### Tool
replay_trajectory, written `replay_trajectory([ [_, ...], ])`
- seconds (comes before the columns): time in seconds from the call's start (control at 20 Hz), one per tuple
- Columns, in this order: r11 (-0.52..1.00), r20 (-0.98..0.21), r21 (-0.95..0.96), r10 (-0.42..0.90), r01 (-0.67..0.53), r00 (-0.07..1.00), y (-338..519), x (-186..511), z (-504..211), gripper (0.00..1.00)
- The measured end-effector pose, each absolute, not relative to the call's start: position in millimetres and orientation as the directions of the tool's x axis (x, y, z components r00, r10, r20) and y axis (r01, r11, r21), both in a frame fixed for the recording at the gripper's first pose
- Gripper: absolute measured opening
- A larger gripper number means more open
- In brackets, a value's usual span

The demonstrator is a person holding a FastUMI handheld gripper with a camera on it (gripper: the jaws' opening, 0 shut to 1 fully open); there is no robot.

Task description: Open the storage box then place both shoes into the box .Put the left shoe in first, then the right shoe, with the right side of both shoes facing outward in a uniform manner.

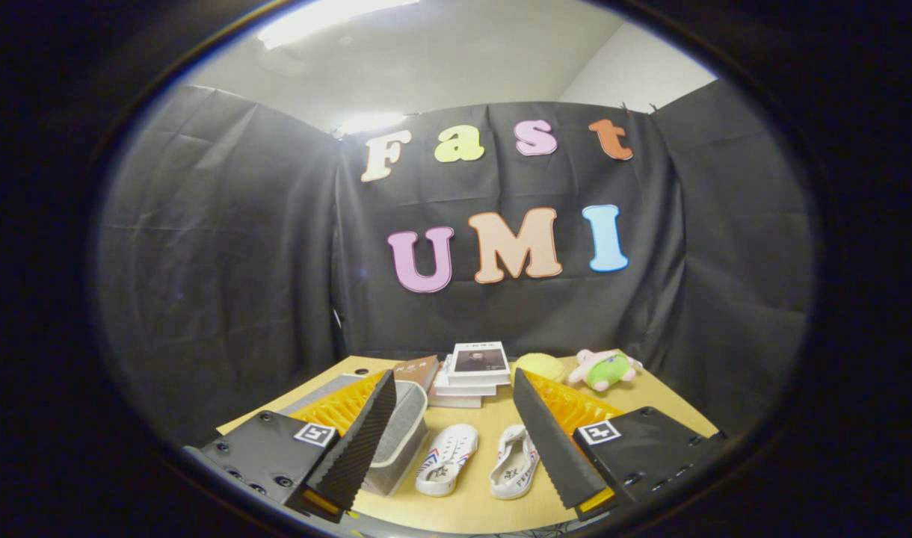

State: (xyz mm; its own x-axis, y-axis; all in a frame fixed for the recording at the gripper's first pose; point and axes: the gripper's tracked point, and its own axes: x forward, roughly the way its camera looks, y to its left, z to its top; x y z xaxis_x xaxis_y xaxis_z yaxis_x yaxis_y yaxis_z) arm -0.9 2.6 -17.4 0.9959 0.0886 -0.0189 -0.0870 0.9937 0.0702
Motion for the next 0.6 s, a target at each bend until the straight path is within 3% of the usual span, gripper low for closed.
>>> replay_trajectory([
  [0.4,0.936,-0.106,0.346,0.114,-0.071,0.988,57,1,-88,0.99],
  [0.6,0.833,-0.152,0.553,0.079,0.019,0.985,85,2,-133,0.99],
])
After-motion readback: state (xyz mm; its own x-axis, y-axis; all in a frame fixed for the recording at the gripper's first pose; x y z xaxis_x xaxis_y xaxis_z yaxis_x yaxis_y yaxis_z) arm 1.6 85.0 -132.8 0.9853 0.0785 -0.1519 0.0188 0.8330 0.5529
